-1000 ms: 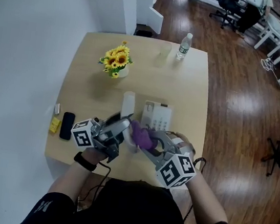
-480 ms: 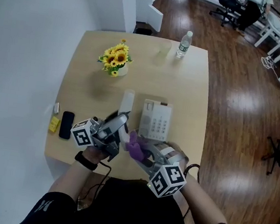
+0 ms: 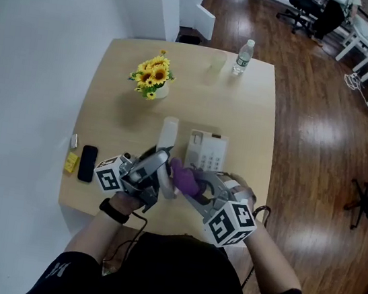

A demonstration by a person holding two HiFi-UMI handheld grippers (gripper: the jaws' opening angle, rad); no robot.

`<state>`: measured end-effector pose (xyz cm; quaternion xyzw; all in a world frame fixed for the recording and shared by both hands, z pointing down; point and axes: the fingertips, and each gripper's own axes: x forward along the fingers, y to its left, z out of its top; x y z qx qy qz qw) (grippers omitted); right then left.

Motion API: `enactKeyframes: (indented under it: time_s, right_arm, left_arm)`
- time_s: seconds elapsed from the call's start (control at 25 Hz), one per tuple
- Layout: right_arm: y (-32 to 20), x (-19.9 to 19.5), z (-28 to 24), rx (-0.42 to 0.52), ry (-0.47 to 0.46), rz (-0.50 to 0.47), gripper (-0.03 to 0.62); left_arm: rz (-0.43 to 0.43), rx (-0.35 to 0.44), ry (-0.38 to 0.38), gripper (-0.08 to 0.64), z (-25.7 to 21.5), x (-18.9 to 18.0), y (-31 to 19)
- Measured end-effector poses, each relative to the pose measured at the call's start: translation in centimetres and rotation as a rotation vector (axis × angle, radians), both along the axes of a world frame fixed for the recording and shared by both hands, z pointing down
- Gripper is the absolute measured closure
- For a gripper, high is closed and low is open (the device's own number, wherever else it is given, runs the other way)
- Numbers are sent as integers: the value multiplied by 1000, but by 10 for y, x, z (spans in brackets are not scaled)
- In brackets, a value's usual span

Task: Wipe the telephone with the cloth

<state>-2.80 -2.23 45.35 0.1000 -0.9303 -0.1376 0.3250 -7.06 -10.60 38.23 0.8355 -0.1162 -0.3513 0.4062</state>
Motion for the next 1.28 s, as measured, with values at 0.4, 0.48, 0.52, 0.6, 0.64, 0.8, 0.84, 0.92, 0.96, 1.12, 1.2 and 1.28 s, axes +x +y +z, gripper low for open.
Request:
enactKeyframes:
  time_s: [0.4,0.48,0.52,0.6,0.64,0.8,0.84,0.92,0.96,1.12,1.2,1.28]
  right_arm:
    - [36,-14,24,31,101,-93,466]
    - [44,-11,30,13,101,-99,466]
    - [48,-10,33,3,102,-107,466]
    - [58,-8,40,-31,104,-136,466]
    - [64,-7,45,-56,100,-149,466]
    - [61,5,66,-155,47,-101,466]
    - [52,10,74,-166,41,-65,466]
    - [27,21,96,-176,58,22,465]
    - [11,26,107,-176,75,69,465]
    - [-62,45,141,-161,157,240,465]
    - [-96,48,151,-141,204,286,465]
    - [-124,47,163,-111,268,292,465]
  left_arm:
    - [-5,-26,-40,342,11,1,1]
    - [-2,-38,-46,342,17,4,3]
    - [-2,-42,-52,342,20,4,4]
    - [-4,-47,-65,342,23,4,3]
    - [-7,-48,-69,342,23,4,2]
    - [-25,-54,-100,342,25,1,0]
    - [-29,-56,-123,342,28,1,0]
    - [-34,-65,-184,342,36,-1,2]
    - [-35,-69,-214,342,41,-3,4]
    - [-36,-82,-283,342,57,-11,15]
    - [-40,-93,-297,342,61,-15,19]
    - [-42,-100,-307,342,64,-18,23]
